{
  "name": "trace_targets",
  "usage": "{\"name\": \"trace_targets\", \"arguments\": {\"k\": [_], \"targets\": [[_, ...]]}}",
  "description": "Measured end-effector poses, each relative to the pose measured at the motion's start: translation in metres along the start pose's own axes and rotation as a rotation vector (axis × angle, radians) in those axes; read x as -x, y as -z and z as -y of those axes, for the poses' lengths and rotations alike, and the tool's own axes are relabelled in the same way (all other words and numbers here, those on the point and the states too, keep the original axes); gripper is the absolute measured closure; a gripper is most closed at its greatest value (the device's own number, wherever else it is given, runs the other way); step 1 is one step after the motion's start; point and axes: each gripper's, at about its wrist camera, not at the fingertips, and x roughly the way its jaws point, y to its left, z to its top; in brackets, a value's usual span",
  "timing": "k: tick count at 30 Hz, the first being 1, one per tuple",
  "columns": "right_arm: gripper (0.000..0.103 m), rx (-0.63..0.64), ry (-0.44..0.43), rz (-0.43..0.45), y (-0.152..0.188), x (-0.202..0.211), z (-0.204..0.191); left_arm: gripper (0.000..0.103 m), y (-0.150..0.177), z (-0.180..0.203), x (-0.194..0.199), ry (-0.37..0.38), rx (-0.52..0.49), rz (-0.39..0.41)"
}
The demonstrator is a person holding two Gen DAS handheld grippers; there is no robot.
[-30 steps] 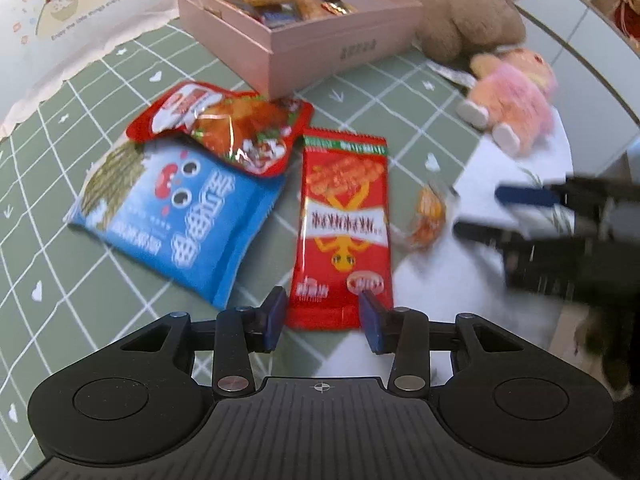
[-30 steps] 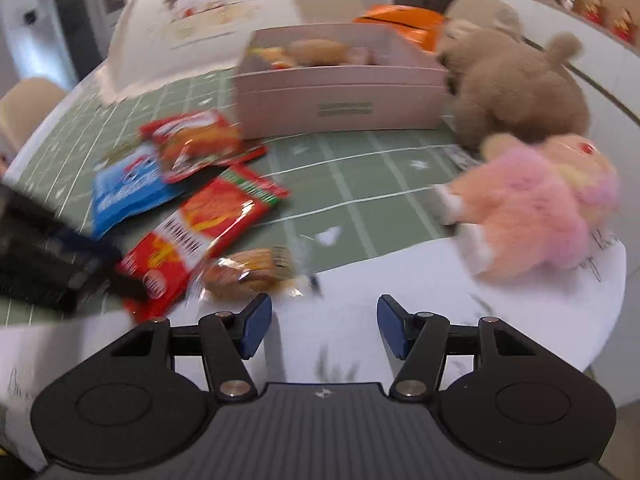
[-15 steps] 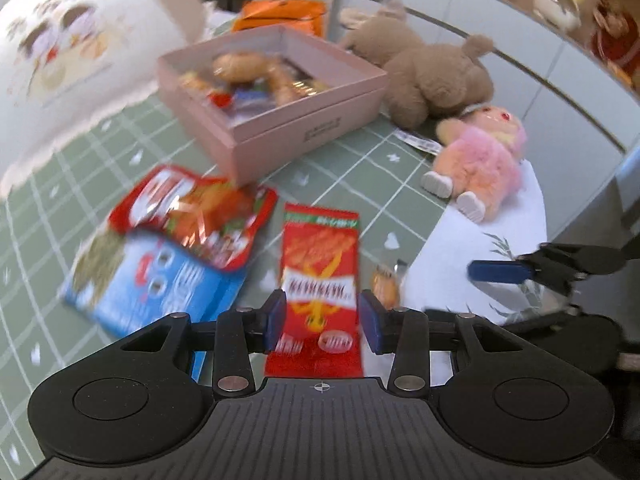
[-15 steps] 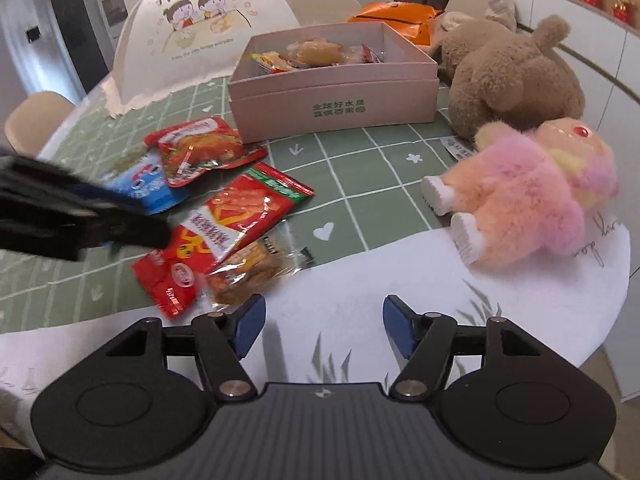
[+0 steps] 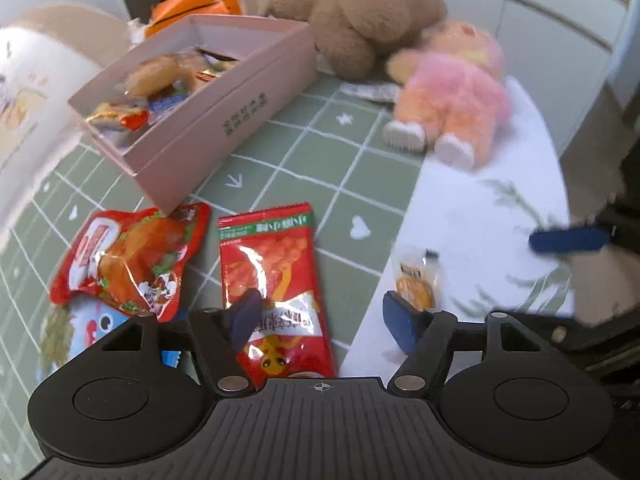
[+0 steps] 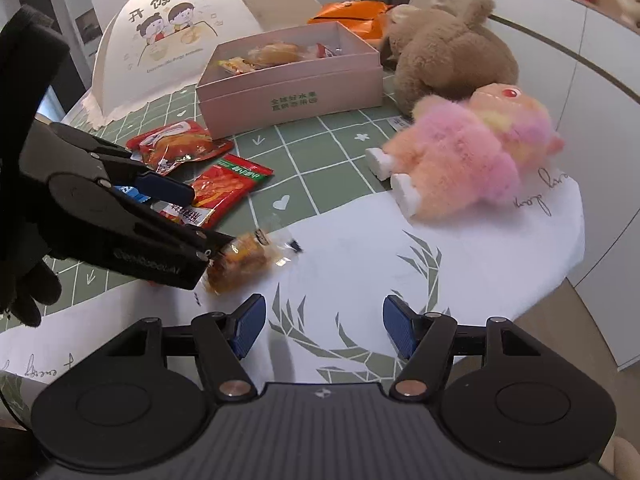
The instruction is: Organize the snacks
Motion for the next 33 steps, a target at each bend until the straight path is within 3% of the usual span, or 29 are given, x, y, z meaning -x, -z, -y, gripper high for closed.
{"name": "trace_targets", "arguments": {"k": [4,9,13,16,19,23,28,33], "targets": [[0.037,0.011,-0.010,0.004,0.002,0.001,-0.004,0.037,0.003,-0.020,0.002,-0.077,0.096,0.021],[0.037,0.026,-0.044,0.007,-0.002,0.001,-0.011,0.037,0.004,-0.030,-0.010,-0.028,0.148,-0.022],[0.037,0.050,-0.053,0.000,-0.007,-0.005,-0.019,0.031,0.003,-0.021,-0.016,-0.041,0.134,-0.008],[0.037,0.072,-0.049,0.005,-0.009,-0.007,-0.023,0.046,0.009,-0.026,-0.010,-0.043,0.162,-0.012],[0.037,0.101,-0.039,0.046,-0.017,-0.009,-0.027,0.047,0.027,-0.034,0.002,-0.018,0.220,-0.020],[0.037,0.167,-0.077,0.064,-0.046,-0.020,-0.041,0.047,0.066,-0.049,0.023,-0.116,0.327,-0.020],[0.035,0.224,-0.231,0.071,-0.103,-0.051,-0.070,0.047,0.106,-0.076,0.049,-0.152,0.500,-0.017],[0.035,0.152,-0.256,-0.050,-0.149,-0.123,-0.096,0.047,0.125,-0.094,0.059,-0.171,0.592,0.006]]}}
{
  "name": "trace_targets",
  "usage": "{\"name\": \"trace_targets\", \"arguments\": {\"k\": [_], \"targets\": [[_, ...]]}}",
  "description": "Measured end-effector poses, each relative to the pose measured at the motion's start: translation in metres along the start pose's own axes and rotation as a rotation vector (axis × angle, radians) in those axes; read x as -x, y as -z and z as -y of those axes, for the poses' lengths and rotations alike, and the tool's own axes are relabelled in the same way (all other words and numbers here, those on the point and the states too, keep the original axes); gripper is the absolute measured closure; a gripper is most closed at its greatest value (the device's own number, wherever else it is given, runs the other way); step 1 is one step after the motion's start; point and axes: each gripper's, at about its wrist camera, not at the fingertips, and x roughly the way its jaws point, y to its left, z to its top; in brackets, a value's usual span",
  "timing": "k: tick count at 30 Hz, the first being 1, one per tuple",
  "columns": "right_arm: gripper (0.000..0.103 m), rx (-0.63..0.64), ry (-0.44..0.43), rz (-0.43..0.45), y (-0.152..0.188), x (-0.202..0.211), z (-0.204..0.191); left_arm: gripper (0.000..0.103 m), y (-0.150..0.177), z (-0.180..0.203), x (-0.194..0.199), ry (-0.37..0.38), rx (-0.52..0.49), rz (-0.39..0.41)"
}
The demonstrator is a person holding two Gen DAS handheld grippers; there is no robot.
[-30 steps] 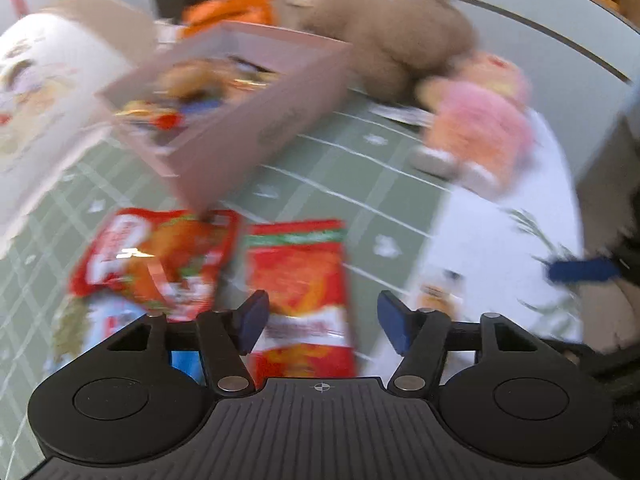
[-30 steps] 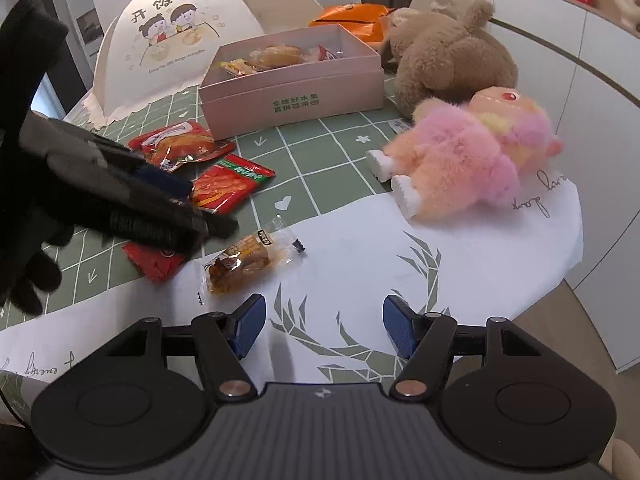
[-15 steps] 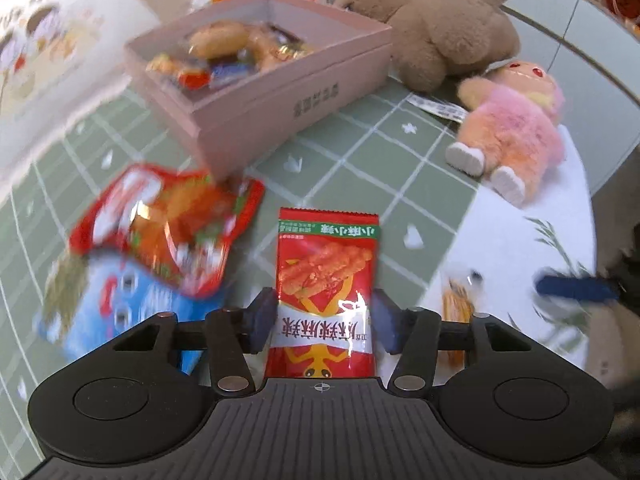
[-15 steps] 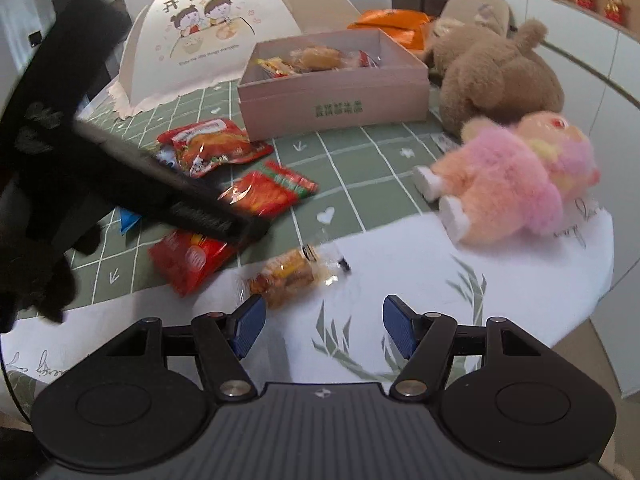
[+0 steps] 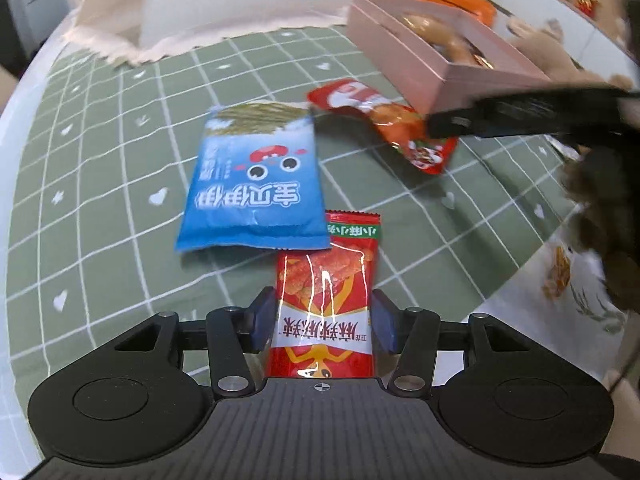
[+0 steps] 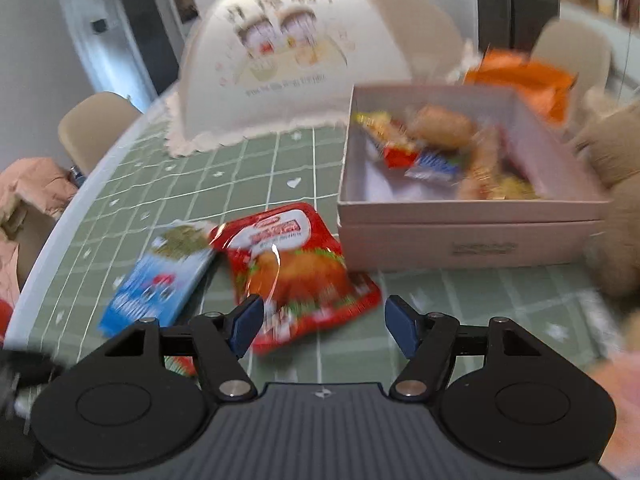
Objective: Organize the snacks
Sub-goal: 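Grasp the red chicken-leg packet with the right gripper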
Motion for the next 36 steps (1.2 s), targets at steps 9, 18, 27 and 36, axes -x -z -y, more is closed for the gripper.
{"name": "trace_targets", "arguments": {"k": [9,18,27,36], "targets": [[0.047,0.075,-0.030,-0.060,-0.005,-0.030,-0.036,0.046,0.004,-0.007,0.000,0.037,0.054,0.031],[0.038,0.248,-0.120,-0.078,0.005,0.000,-0.074,0.046,0.006,-0.002,0.002,0.020,0.052,0.035],[0.031,0.226,-0.003,-0.079,-0.027,-0.055,-0.089,0.046,0.009,0.002,0.004,0.011,0.010,0.035],[0.043,0.204,-0.054,-0.156,0.006,-0.016,-0.069,0.046,0.015,0.001,0.009,0.029,0.032,0.040]]}}
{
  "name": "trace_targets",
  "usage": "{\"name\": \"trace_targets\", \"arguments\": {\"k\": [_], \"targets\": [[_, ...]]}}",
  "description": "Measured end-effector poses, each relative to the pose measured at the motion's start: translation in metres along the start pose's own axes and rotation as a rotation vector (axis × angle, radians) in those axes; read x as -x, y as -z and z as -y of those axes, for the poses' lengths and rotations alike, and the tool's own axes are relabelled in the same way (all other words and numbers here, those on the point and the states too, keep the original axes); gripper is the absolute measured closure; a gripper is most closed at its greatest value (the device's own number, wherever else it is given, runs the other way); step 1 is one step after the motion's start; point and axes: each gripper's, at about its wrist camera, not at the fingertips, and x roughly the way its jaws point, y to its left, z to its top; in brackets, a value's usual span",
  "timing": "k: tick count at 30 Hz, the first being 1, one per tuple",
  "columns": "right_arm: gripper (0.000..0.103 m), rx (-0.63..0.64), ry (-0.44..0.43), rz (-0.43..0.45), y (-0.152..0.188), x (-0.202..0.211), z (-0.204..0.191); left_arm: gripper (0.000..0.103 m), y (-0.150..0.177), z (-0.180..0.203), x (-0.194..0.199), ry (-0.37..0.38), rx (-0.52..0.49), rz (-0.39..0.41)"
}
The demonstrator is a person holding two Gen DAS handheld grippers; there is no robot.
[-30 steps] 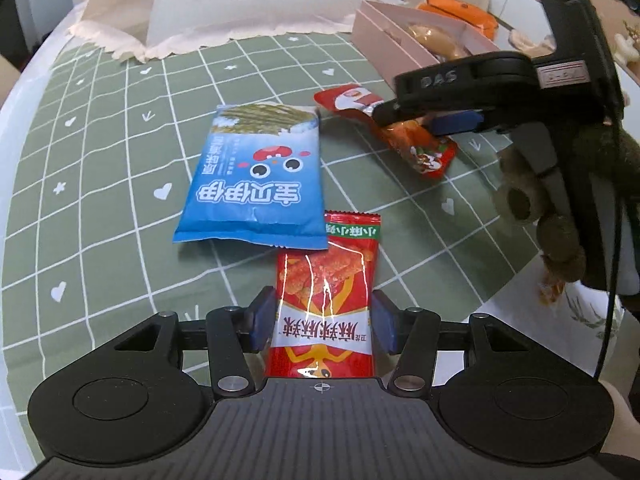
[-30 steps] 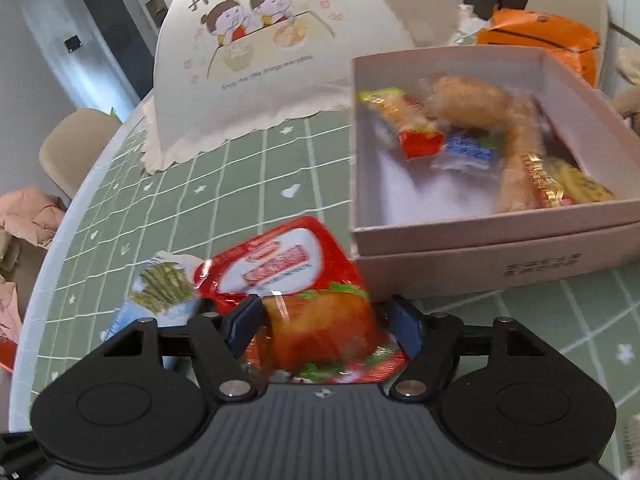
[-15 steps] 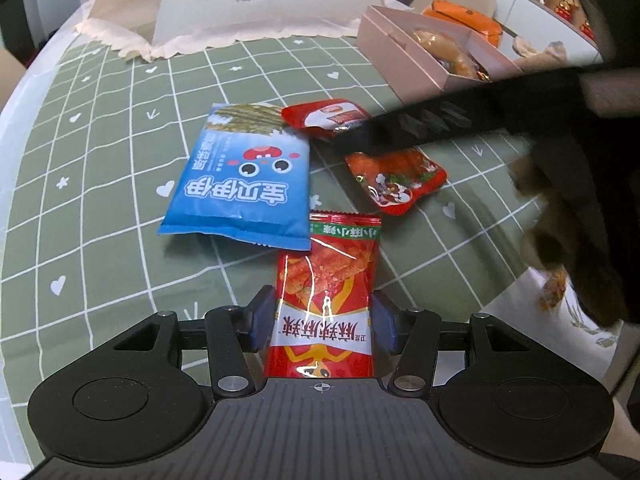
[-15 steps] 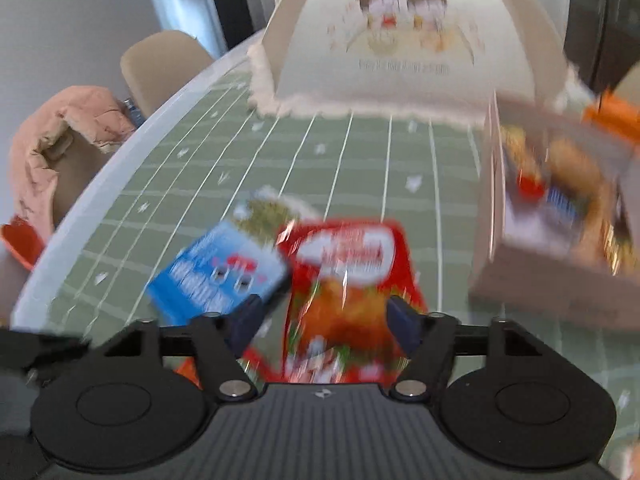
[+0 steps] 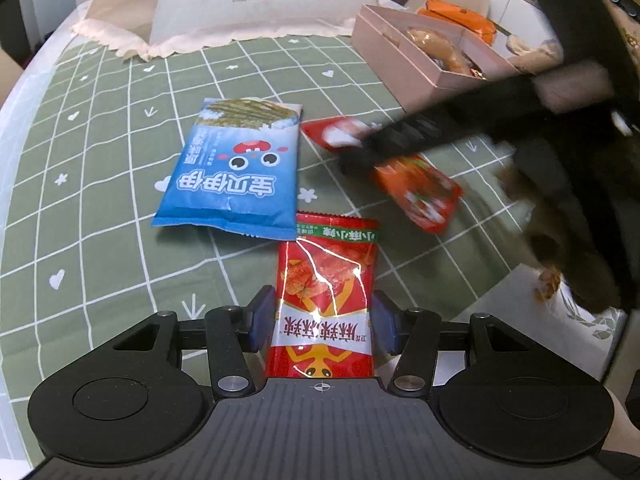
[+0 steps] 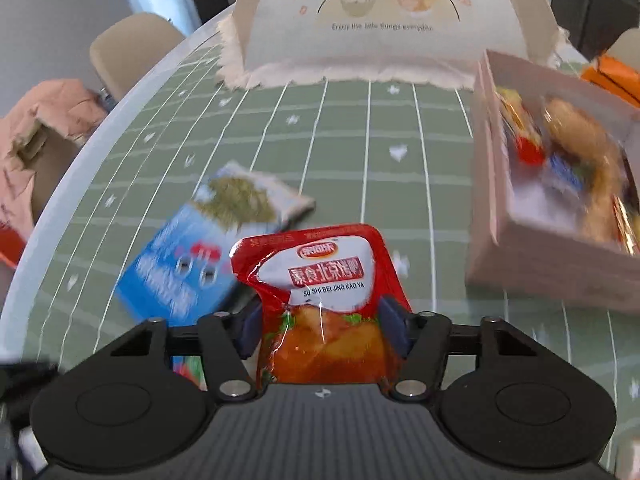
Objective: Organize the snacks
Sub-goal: 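Grasp the red chicken-leg packet with the right gripper, then lower the chicken-leg packet onto the table and open the right gripper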
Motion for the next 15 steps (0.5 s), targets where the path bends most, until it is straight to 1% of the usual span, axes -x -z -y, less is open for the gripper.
{"name": "trace_targets", "arguments": {"k": [2,3,5,6,9,11,15], "targets": [[0.044,-0.001,0.022,0.013,0.016,0.010,0.008,0.046,0.000,0.002,0.000,-0.004,-0.001,-0.001],[0.043,0.002,0.048,0.024,0.021,0.014,0.012,0.046,0.001,0.004,0.000,-0.007,-0.004,-0.003],[0.043,0.007,0.129,0.051,0.035,0.025,0.022,0.046,-0.001,0.011,-0.001,-0.006,-0.018,-0.009],[0.043,0.008,0.152,0.063,0.042,0.030,0.028,0.046,-0.001,0.016,-0.002,0.002,-0.031,-0.011],[0.043,-0.013,0.138,0.079,0.056,0.048,0.045,0.046,-0.006,0.027,-0.008,0.033,-0.061,-0.016],[0.042,-0.025,0.131,0.110,0.068,0.068,0.053,0.046,-0.008,0.036,-0.011,0.055,-0.073,-0.021],[0.037,-0.036,0.160,0.151,0.089,0.099,0.063,0.045,-0.011,0.049,-0.014,0.082,-0.096,-0.024]]}}
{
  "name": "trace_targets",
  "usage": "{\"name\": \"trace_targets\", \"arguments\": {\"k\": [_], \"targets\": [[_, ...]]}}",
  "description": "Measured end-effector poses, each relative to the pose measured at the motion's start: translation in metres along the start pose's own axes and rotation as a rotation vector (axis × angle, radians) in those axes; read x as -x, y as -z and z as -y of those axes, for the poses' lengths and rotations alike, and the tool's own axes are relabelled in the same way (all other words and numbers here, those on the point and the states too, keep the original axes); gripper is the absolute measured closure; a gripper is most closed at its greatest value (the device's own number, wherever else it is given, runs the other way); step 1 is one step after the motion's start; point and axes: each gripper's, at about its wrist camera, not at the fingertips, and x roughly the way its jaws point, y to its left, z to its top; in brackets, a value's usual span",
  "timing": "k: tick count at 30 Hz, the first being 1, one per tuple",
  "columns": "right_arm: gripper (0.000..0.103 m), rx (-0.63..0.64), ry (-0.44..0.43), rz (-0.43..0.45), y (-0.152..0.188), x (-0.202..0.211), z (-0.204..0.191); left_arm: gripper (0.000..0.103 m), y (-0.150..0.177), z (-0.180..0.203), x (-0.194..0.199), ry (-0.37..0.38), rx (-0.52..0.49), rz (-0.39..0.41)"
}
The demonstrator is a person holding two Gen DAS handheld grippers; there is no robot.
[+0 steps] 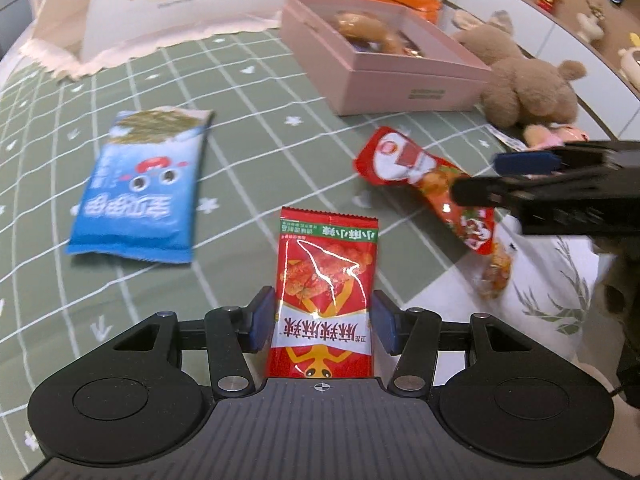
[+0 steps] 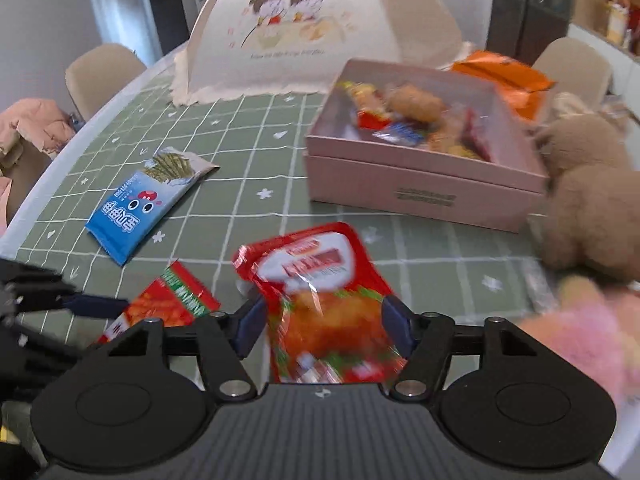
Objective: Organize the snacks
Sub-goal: 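Lower the chicken-leg packet onto the table and open the right gripper, then grasp the small clear snack packet with the right gripper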
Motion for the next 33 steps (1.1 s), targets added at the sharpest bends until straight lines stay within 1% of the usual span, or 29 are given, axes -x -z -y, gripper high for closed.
{"name": "trace_targets", "arguments": {"k": [2,5,8,10,11,13,15,16,19,21,23,24,26,27,28,30,31,33], "targets": [[0.037,-0.019,0.019,0.000,0.013,0.014,0.008,0.045,0.001,0.007,-0.001,-0.008,-0.021,0.002],[0.037,-0.065,0.032,-0.014,0.034,0.024,0.014,0.043,0.003,0.016,-0.002,-0.031,-0.051,0.007],[0.037,-0.099,0.024,-0.039,0.051,0.021,0.013,0.043,0.006,0.021,-0.002,-0.053,-0.081,0.010],[0.037,-0.120,0.018,-0.062,0.057,0.014,0.010,0.043,0.006,0.023,-0.001,-0.052,-0.092,0.004],[0.037,-0.126,0.015,-0.052,0.059,0.015,0.010,0.043,0.007,0.022,-0.001,-0.048,-0.093,0.000],[0.037,-0.108,0.027,-0.056,0.061,0.017,0.006,0.043,0.006,0.020,0.000,-0.038,-0.089,-0.006],[0.037,-0.069,0.059,-0.049,0.062,0.021,0.002,0.043,0.008,0.018,0.001,-0.030,-0.081,-0.005],[0.037,-0.059,0.050,-0.045,0.062,0.024,0.002,0.043,0.008,0.018,0.001,-0.028,-0.080,-0.004],[0.036,-0.058,-0.028,-0.038,0.059,0.028,0.001,0.043,0.010,0.018,0.002,-0.027,-0.080,0.000],[0.034,-0.056,-0.040,-0.040,0.055,0.022,-0.004,0.043,0.010,0.019,0.002,-0.026,-0.084,0.000],[0.034,-0.041,-0.017,-0.055,0.052,0.008,-0.009,0.043,0.009,0.019,0.002,-0.023,-0.086,-0.001],[0.032,-0.038,0.002,-0.068,0.051,0.001,-0.010,0.043,0.009,0.019,0.002,-0.022,-0.088,-0.002],[0.027,-0.044,0.009,-0.078,0.050,-0.008,-0.011,0.043,0.010,0.018,0.003,-0.020,-0.093,-0.003],[0.028,-0.037,0.019,-0.079,0.050,-0.008,-0.012,0.043,0.011,0.018,0.004,-0.018,-0.096,-0.003],[0.029,-0.030,0.025,-0.086,0.050,-0.008,-0.014,0.043,0.012,0.018,0.004,-0.017,-0.098,-0.002],[0.053,-0.029,0.026,-0.087,0.051,-0.002,-0.015,0.043,0.013,0.017,0.005,-0.013,-0.093,0.003],[0.070,-0.035,0.018,-0.094,0.051,0.002,-0.015,0.043,0.013,0.017,0.005,-0.013,-0.091,0.004],[0.078,-0.047,0.023,-0.088,0.051,0.009,-0.013,0.043,0.013,0.019,0.005,-0.020,-0.099,0.004]]}}
